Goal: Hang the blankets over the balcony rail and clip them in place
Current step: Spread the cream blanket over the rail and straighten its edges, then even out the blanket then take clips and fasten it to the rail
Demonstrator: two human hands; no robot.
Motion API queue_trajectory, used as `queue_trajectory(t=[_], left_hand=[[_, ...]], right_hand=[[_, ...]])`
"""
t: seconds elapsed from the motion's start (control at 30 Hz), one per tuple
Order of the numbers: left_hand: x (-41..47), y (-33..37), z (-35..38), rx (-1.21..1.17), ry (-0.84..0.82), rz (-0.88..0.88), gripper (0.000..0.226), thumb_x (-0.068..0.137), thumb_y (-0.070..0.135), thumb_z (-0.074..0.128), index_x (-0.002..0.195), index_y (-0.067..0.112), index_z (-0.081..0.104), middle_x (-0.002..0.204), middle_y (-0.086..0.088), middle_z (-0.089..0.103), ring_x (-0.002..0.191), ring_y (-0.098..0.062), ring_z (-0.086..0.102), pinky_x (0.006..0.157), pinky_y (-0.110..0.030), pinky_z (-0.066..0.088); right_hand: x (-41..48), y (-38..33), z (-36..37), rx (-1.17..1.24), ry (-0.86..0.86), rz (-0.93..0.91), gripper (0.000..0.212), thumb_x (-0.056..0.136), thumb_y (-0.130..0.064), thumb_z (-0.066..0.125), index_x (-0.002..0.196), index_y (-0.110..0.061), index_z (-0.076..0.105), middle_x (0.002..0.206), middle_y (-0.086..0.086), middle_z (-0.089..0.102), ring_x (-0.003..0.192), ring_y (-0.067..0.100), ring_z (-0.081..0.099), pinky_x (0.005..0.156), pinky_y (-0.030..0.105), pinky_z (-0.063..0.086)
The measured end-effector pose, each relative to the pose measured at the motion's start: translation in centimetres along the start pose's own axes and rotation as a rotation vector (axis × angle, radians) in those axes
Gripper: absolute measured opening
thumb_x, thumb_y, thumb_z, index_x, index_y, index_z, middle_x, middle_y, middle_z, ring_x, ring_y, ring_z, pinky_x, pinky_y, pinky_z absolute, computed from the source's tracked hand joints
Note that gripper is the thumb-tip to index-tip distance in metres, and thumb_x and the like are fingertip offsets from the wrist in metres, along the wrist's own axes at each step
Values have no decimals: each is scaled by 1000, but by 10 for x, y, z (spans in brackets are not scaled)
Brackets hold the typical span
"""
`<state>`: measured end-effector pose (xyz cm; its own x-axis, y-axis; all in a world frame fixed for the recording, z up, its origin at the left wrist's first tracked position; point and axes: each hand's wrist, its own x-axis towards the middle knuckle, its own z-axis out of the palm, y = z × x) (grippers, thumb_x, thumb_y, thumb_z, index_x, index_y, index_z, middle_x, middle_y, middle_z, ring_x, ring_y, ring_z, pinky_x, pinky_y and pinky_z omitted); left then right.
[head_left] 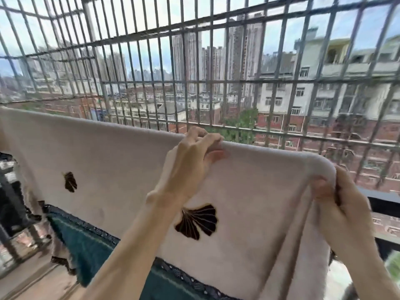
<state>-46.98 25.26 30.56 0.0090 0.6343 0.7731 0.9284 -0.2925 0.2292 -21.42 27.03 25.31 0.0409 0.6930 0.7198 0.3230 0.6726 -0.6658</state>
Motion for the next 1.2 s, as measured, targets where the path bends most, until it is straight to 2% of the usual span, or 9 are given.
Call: queue_trajectory(t=[0.17,0.23,0.37,0.47,0.53,0.67,0.77,0.93,1.2], left_hand=[[21,-20,18,-24,-14,10,36,91,44,62,122,26,64,114,3,55,90,-19,65,75,-39,57],[22,-24,25,-65,-40,31,36,93,43,59,124,25,60,118,2,53,92,-22,65,76,-43,57],[21,-40,22,-165,-65,96,37,97,40,54,130,25,56,125,4,51,97,-22,65,76,-40,56],[6,-55,9,-275,-153,166,44,98,34,52,140,24,46,147,7,38,117,-21,57,85,-39,52],[-12,-65,1,-296,-226,207,45,97,31,53,140,25,44,156,4,26,117,-22,57,84,-40,52],[-49,-85,-16,-364,-334,270,39,96,25,52,135,25,49,141,2,45,109,-23,61,77,-30,48],[-75,-90,-23,-367,-439,309,41,94,25,54,135,23,50,132,-2,52,109,-25,59,80,-33,48],[-114,-84,-22,-419,-566,318,44,94,29,53,137,24,45,133,-3,52,108,-24,58,79,-36,50],[-121,-57,-26,-439,-565,354,48,93,31,56,139,25,43,131,-3,52,114,-22,55,82,-33,45]], right_hand=[[26,5,16,-125,0,68,11,98,-16,45,97,-21,54,73,1,54,60,-6,49,55,8,38],[28,3,19,-192,35,107,21,100,-11,45,91,-28,53,74,-1,54,59,-9,49,56,8,38],[20,-6,30,-292,123,173,13,102,-22,42,102,-22,55,76,0,56,65,7,51,53,15,39],[2,-18,41,-401,179,228,31,102,-33,40,126,-16,51,98,1,63,90,17,58,72,29,45],[-17,-36,48,-475,176,272,31,101,-30,42,129,-17,50,108,-1,59,99,15,54,81,28,40],[-66,-79,61,-657,134,342,32,99,-26,50,125,-9,56,107,2,56,101,18,56,80,21,36],[-109,-108,62,-719,75,425,39,98,-32,51,131,-12,54,120,0,56,109,14,54,89,23,37],[-169,-141,42,-834,32,513,44,95,-26,57,136,-14,51,136,2,54,124,15,51,107,31,39],[-183,-168,27,-875,-1,463,45,96,-29,55,139,-17,47,140,-1,51,128,11,47,110,29,35]])
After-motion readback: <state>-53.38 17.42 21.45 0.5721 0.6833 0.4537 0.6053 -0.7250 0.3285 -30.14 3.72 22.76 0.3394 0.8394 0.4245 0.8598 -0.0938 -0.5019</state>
